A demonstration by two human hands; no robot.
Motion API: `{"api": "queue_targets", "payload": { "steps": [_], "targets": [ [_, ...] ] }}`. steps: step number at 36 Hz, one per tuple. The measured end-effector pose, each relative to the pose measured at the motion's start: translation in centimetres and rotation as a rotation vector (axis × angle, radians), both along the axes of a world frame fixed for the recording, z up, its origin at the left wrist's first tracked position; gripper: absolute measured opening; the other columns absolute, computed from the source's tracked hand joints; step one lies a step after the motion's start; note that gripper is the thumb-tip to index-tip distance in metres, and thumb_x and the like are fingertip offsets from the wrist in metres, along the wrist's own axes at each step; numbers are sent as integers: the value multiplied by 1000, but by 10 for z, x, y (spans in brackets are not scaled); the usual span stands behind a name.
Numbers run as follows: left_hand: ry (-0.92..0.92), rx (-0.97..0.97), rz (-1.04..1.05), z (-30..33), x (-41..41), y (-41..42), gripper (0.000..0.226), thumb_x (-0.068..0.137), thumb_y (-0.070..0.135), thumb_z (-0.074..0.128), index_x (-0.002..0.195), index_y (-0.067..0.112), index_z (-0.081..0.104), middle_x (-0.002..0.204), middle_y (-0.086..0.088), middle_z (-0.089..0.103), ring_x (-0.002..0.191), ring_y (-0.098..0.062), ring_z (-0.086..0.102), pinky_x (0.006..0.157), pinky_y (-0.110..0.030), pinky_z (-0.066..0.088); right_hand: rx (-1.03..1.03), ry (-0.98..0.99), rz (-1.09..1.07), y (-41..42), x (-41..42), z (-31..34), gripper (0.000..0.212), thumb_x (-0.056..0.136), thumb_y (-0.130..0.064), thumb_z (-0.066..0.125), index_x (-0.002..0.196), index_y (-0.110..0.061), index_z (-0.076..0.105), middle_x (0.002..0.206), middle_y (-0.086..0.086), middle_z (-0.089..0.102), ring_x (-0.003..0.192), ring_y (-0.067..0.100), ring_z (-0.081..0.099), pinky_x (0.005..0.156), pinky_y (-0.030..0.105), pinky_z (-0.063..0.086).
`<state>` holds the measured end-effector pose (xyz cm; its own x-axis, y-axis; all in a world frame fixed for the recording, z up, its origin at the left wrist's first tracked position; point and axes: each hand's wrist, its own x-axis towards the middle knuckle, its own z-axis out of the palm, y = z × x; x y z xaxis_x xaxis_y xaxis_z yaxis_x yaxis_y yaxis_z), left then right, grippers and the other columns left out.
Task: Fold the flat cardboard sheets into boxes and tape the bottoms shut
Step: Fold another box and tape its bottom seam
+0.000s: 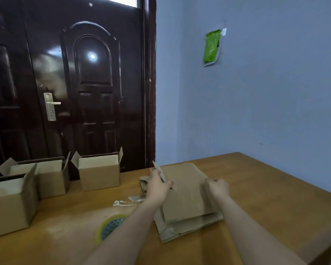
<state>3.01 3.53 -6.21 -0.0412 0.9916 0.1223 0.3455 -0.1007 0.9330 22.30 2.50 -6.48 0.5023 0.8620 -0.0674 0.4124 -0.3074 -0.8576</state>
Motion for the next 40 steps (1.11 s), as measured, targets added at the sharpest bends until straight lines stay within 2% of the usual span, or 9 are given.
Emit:
{"api": "queue_targets", "payload": {
  "steps": [4, 9, 14, 18, 20, 23, 31, 37, 40],
  "targets": [
    [-137, -8, 18, 19, -7, -6, 49, 86, 11, 67, 126, 12, 39, 112, -1, 58, 96, -18, 61, 78, -30, 52, 110, 79, 26, -6, -9, 10, 13, 92, -18, 52, 95, -6, 57, 93, 10, 57, 80, 24, 51, 65, 31, 39],
    [-294, 4, 7, 35, -21, -18, 60, 85, 4, 67, 135, 10, 34, 116, -1, 54, 104, -18, 54, 90, -32, 47, 228, 260, 17, -17, -16, 26, 24, 94, -13, 52, 70, -11, 54, 79, 5, 55, 78, 25, 48, 71, 32, 38],
    [-333, 43, -17, 48, -37, -25, 59, 83, 4, 69, 134, 10, 41, 112, 1, 56, 105, -17, 55, 97, -32, 44, 339, 408, 40, -26, -23, 45, 12, 92, -11, 55, 87, -4, 62, 85, 5, 59, 80, 22, 52, 85, 41, 45],
    [-386, 76, -25, 61, -51, -28, 59, 82, 5, 71, 133, 11, 42, 119, -3, 55, 108, -19, 54, 90, -31, 46, 444, 529, 50, -32, -35, 60, 12, 91, -9, 58, 80, -6, 57, 78, 4, 57, 70, 18, 50, 67, 31, 41],
    [-415, 96, -15, 69, -57, -30, 61, 80, 8, 73, 132, 12, 41, 111, 0, 56, 108, -21, 55, 95, -36, 46, 477, 565, 61, -31, -43, 66, 16, 89, -9, 60, 73, -9, 58, 76, 4, 58, 73, 20, 53, 70, 31, 43],
    [-421, 118, -19, 79, -71, -31, 61, 77, 11, 76, 128, 18, 43, 109, 1, 56, 108, -22, 56, 99, -43, 46, 493, 556, 99, -31, -56, 79, 23, 88, -9, 61, 66, -13, 57, 74, 4, 58, 72, 19, 53, 66, 29, 41],
    [-360, 187, -55, 115, -123, -44, 60, 82, 5, 69, 135, 15, 43, 119, -3, 58, 106, -21, 59, 92, -38, 50, 501, 469, 206, -27, -88, 109, 28, 92, -17, 59, 66, -16, 51, 72, 0, 55, 70, 18, 50, 58, 27, 38],
    [-324, 185, -114, 139, -146, -61, 69, 81, -1, 70, 138, 21, 38, 119, -3, 60, 96, -19, 64, 67, -32, 55, 411, 380, 255, -18, -117, 108, 11, 94, -19, 55, 90, -9, 53, 88, 8, 58, 82, 25, 55, 60, 29, 42],
    [-308, 217, -47, 152, -156, -66, 62, 81, -3, 68, 133, 18, 42, 104, -4, 63, 81, -16, 65, 58, -25, 52, 359, 210, 273, -16, -137, 103, 31, 92, -23, 56, 117, -10, 42, 116, 8, 50, 101, 25, 51, 80, 35, 44]
  ]
}}
